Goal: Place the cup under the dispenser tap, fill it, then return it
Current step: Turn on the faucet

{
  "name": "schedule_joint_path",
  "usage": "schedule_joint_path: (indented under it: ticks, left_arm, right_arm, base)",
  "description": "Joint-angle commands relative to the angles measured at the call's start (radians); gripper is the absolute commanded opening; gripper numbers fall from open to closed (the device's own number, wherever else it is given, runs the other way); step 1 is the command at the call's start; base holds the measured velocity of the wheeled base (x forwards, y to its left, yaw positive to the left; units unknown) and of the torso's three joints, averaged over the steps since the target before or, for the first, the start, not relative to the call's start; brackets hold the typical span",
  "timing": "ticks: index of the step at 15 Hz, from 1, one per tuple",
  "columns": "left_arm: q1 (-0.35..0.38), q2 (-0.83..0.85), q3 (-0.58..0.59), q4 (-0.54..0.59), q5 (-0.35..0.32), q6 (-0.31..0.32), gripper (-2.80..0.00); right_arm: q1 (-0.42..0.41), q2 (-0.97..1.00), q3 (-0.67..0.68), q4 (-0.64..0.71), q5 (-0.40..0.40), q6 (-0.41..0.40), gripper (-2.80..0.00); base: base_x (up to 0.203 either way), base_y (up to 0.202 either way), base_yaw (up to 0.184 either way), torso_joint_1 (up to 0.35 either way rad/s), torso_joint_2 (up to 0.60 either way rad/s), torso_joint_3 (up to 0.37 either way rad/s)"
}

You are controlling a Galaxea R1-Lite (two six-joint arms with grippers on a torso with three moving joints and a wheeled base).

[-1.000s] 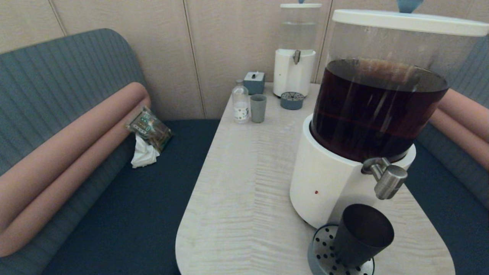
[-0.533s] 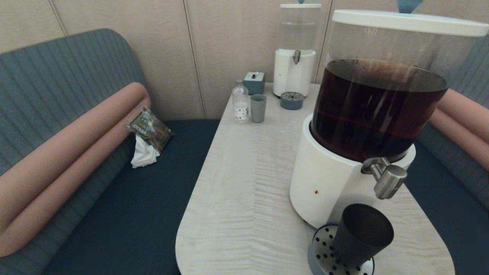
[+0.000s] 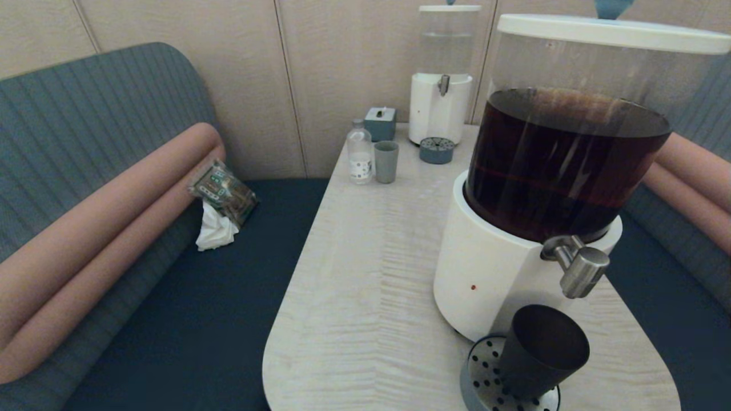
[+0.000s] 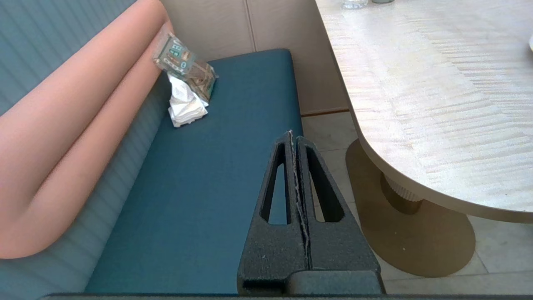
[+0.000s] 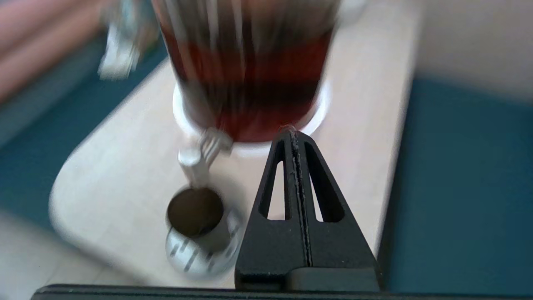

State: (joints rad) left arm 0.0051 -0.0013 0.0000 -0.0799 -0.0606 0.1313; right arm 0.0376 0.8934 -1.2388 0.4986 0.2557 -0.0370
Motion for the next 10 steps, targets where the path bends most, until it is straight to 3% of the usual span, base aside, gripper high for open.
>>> schedule_joint_path:
  ticks: [1,4,10]
  left_arm:
    - [0.000,0.003,0.040,-0.001,-0.001,0.001,-2.80]
    - [0.001,0.003,0.040,0.000,-0.001,0.001,-2.80]
    - [0.000,0.002,0.040,-0.001,-0.001,0.001,-2.80]
  right_arm:
    - [0.057,0.147,-0.041,0.088,0.002,0.001,-2.80]
    - [0.137,0.197,-0.039,0.137,0.052,0.068,-2.80]
    - [0.141,0.301,-0.027,0.090,0.159,0.079,-2.80]
  base:
    - [0.000,0.000,0.000,0.000,0.00,0.000]
    - [0.000,0.000,0.000,0.000,0.00,0.000]
    - [0.000,0.000,0.000,0.000,0.00,0.000]
